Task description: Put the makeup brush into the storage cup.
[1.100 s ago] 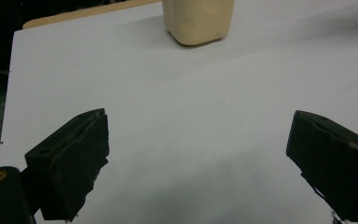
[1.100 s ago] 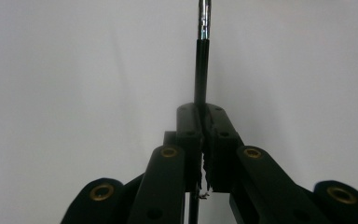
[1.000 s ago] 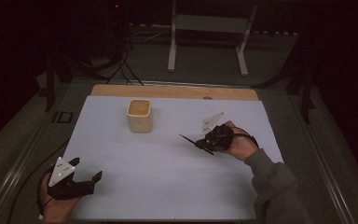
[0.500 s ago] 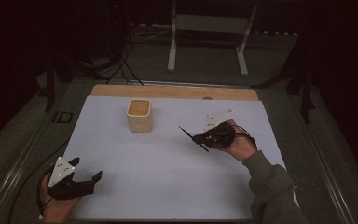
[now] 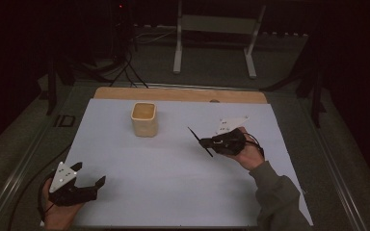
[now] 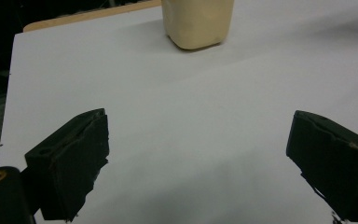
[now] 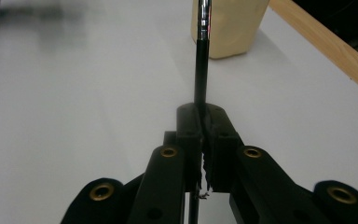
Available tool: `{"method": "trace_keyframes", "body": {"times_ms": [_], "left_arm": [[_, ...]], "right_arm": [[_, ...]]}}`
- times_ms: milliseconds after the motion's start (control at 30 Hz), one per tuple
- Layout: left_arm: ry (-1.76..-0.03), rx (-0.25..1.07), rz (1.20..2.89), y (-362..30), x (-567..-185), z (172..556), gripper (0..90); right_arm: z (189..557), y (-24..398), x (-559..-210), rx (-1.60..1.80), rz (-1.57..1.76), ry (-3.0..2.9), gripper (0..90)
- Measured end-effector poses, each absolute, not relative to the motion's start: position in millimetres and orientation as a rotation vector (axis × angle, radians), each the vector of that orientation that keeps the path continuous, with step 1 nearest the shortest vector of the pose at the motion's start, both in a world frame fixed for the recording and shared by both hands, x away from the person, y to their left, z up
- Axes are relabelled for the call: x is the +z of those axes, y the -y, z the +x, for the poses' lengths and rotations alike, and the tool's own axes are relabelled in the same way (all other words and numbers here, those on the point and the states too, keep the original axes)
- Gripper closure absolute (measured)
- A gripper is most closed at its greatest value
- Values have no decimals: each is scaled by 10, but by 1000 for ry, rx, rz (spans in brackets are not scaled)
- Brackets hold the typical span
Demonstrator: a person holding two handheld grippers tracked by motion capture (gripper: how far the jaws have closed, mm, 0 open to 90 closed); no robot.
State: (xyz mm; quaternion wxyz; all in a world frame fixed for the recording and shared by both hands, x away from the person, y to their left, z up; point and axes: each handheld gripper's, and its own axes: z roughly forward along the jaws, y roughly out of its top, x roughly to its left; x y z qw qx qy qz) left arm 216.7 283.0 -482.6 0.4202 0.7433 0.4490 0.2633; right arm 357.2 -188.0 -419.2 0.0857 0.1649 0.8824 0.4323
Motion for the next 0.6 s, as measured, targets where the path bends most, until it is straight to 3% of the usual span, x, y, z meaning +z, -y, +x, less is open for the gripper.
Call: {"method": "trace_keyframes", "body": {"times_ms": [600], "left_arm": [[-1124, 653, 1838, -2829, -4805, 2160, 67]], "right_arm": [[3503, 1896, -4223, 1511, 560, -2532, 859]]}}
